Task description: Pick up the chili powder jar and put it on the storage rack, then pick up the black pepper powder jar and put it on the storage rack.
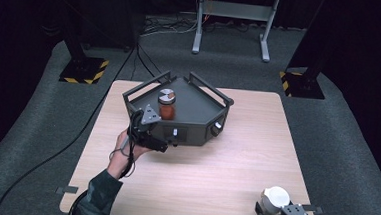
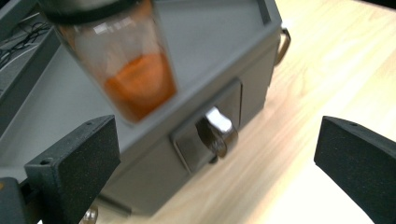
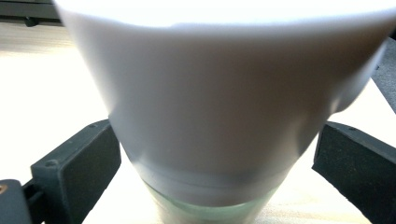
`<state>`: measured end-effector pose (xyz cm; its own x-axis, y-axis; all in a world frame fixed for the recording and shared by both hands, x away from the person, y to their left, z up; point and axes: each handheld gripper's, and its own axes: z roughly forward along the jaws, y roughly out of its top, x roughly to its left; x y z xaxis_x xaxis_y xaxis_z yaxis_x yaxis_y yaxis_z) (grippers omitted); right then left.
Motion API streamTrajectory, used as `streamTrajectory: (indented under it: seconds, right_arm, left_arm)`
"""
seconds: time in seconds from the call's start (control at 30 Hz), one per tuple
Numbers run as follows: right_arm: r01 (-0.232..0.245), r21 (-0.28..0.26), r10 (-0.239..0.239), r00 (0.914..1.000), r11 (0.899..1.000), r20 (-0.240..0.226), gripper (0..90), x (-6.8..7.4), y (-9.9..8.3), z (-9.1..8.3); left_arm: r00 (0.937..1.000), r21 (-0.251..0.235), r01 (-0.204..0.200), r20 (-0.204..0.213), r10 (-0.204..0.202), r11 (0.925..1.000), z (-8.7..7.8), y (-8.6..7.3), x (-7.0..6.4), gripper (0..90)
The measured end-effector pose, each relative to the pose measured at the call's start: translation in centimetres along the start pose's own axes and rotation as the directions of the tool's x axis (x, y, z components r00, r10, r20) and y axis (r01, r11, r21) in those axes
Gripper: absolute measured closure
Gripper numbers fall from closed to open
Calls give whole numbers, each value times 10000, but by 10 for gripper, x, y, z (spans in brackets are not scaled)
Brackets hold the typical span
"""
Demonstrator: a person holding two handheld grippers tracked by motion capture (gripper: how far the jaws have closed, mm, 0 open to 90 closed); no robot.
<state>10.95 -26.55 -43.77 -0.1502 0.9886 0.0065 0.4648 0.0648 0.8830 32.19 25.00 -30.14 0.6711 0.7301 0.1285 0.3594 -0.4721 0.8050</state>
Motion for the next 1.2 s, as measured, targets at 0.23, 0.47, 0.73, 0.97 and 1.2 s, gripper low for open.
streamTrajectory:
  seconds: [0.23, 0.47, 0.73, 0.97, 1.2]
  right_arm:
    - [36, -36, -36, 10000, 10000, 24, 0, 1, 1, -2]
    - [53, -28, -53, 10000, 10000, 54, 0, 1, 1, -2]
    - [24, -44, -24, 10000, 10000, 57, 0, 1, 0, -2]
    - [103, -11, -103, 9999, 9999, 75, 0, 2, 1, 0]
    - [87, -44, -86, 9999, 10000, 112, 0, 2, 1, 1]
  left_arm:
    - [9999, 314, -55, 113, 52, 9995, -3, -20, -13, 0]
    - [9974, 1175, 267, 627, -342, 9927, 15, -51, -20, 0]
    - [9811, 1777, 1084, 1393, -1340, 9781, 36, -87, -18, 0]
    - [9747, 1972, 1322, 1526, -1636, 9714, 46, -104, -22, 0]
    - [9772, 2124, 1236, 1441, -1562, 9693, 51, -109, -29, 0]
